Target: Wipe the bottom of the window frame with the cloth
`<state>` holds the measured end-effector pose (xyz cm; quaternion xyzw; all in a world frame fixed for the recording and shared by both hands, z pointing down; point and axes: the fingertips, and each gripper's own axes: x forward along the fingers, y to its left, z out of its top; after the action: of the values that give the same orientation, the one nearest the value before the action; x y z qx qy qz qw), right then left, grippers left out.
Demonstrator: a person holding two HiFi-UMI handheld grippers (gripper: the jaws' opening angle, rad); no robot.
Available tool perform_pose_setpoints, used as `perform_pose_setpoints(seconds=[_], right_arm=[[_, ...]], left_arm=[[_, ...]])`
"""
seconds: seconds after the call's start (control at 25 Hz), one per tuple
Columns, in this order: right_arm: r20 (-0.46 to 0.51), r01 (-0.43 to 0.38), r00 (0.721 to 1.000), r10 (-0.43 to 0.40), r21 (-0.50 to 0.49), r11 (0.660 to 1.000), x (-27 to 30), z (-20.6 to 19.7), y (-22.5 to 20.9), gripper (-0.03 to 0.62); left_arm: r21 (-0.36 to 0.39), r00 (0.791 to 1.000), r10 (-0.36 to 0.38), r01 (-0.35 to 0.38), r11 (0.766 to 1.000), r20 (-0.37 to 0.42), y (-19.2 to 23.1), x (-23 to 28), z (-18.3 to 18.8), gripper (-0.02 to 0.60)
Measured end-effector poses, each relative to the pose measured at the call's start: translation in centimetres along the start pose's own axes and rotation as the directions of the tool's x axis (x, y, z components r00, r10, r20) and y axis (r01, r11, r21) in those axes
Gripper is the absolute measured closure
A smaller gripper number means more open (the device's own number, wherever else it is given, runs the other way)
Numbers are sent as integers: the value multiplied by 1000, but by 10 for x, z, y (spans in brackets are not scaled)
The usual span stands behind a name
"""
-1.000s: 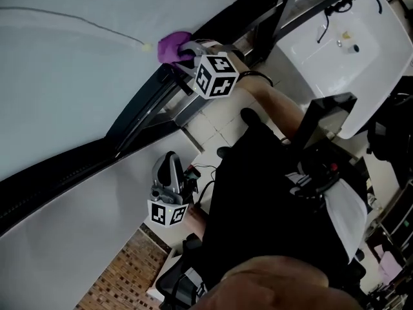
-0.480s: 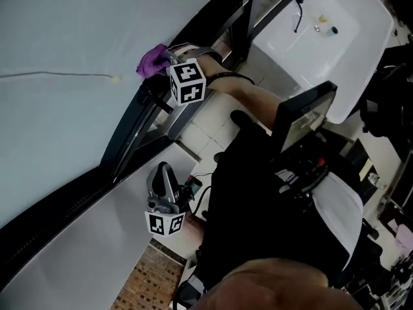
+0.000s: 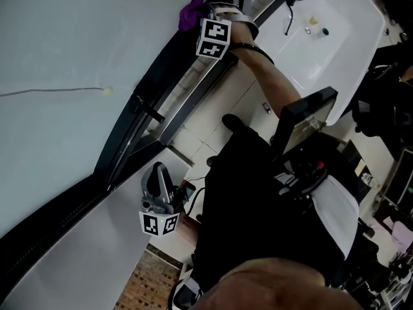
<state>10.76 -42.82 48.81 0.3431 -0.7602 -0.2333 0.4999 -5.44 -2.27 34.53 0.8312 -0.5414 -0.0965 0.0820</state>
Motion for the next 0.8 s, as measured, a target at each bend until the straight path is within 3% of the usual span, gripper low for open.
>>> perform_pose_setpoints(seconds=[0.16,0.28,0.32,0.36,0.4,0.44,0.48,0.52,0.56,0.6,0.68,0.8], right_arm=[[-165,145,973,-162,-110,983,16,-28,-28,537],[-185,158,967,-173,-96,983,0,-27,-26,530],[-133,140,981,-143,-32,990,-20,-18,-22,530],[-29,94,995,-93,55,994,-47,1,-15,530],[118,10,993,-27,139,990,-76,31,-3,530],[276,-102,960,46,193,976,-104,67,13,530],[411,-213,904,116,200,956,-125,102,33,530],[496,-290,851,173,168,942,-137,131,56,530],[528,-319,822,215,114,941,-138,152,79,528],[520,-311,820,240,53,949,-130,167,101,530],[466,-261,846,259,-60,963,-102,180,138,528],[401,-151,893,205,-163,975,-75,165,141,536]], left_arm=[[5,1000,-21,21,1000,2,-5,9,-1,578],[12,1000,-21,21,1000,7,-7,5,1,578],[11,1000,-17,17,1000,7,-6,2,2,578],[7,1000,-8,8,1000,7,-4,-1,3,578],[3,1000,4,-4,1000,8,-1,-3,4,578],[0,1000,15,-15,1000,10,1,-5,3,580],[-2,1000,23,-23,1000,13,2,-6,3,578],[-2,1000,25,-25,1000,17,2,-6,3,578],[0,1000,22,-22,1000,21,1,-5,4,580],[5,1000,17,-17,1000,24,0,-4,5,578],[17,999,18,-19,1000,27,-3,-5,10,578],[23,998,50,-50,998,29,-7,-11,15,578]])
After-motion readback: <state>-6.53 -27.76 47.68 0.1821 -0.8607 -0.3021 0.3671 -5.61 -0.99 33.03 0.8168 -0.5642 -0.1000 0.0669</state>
